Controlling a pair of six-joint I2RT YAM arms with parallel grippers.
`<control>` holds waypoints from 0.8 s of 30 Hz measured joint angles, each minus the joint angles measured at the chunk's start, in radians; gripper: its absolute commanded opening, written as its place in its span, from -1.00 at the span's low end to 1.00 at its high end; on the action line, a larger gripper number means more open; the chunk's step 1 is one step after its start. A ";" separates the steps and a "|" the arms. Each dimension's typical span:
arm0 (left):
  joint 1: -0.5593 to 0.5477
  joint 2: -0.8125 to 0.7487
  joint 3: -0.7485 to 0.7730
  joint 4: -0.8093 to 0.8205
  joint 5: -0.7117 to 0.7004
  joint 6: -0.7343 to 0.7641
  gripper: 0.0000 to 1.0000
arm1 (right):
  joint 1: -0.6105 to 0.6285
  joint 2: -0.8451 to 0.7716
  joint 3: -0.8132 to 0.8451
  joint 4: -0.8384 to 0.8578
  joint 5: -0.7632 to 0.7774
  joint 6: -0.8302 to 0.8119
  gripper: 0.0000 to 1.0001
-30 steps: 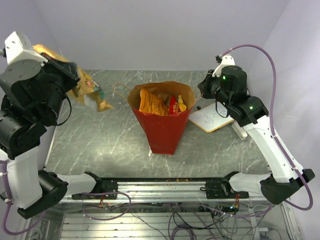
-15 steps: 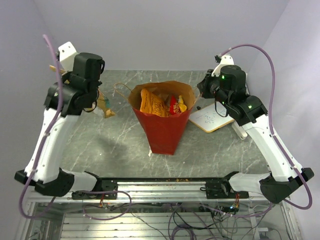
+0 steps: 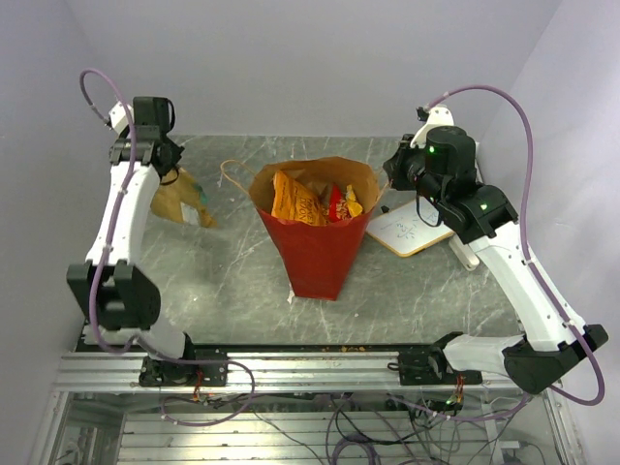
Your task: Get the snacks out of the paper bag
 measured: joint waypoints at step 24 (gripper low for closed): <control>0.167 0.422 -0.065 0.594 0.360 -0.283 -0.86 | -0.001 0.007 0.008 -0.017 -0.022 -0.014 -1.00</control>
